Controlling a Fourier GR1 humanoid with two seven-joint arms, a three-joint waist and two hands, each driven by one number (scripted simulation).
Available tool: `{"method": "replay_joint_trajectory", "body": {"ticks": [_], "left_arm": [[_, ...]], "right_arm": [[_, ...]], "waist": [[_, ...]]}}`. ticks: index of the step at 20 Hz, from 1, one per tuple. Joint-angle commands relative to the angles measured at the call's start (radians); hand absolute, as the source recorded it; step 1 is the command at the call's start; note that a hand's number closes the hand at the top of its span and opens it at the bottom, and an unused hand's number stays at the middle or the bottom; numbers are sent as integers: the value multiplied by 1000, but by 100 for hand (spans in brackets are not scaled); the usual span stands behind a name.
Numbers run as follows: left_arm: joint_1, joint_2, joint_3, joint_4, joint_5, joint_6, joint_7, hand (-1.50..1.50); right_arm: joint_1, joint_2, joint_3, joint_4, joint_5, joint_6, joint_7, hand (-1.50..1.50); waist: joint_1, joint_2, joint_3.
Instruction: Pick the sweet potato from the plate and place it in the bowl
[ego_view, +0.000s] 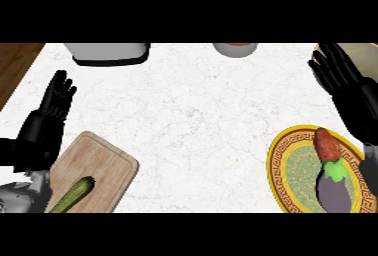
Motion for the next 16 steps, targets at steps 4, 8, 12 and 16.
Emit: {"method": "replay_joint_trajectory", "body": {"ticks": [4,8,12,16], "left_arm": [[-43,26,90,25,13,-1,-45,0],[-12,8,131,56,74,-14,-50,0],[38,65,213,91,135,-110,-111,0],[-9,53,239,167,135,-131,-143,0]], "right_arm": [[51,79,138,-142,-132,283,-100,-150],[42,-68,125,-183,278,139,-184,-150],[347,-1,133,-296,384,59,-470,-150],[557,-109,59,-395,427,100,-598,-150]], "waist": [[2,38,-42],[-35,29,-47],[-39,29,-43],[-34,33,-44]]}}
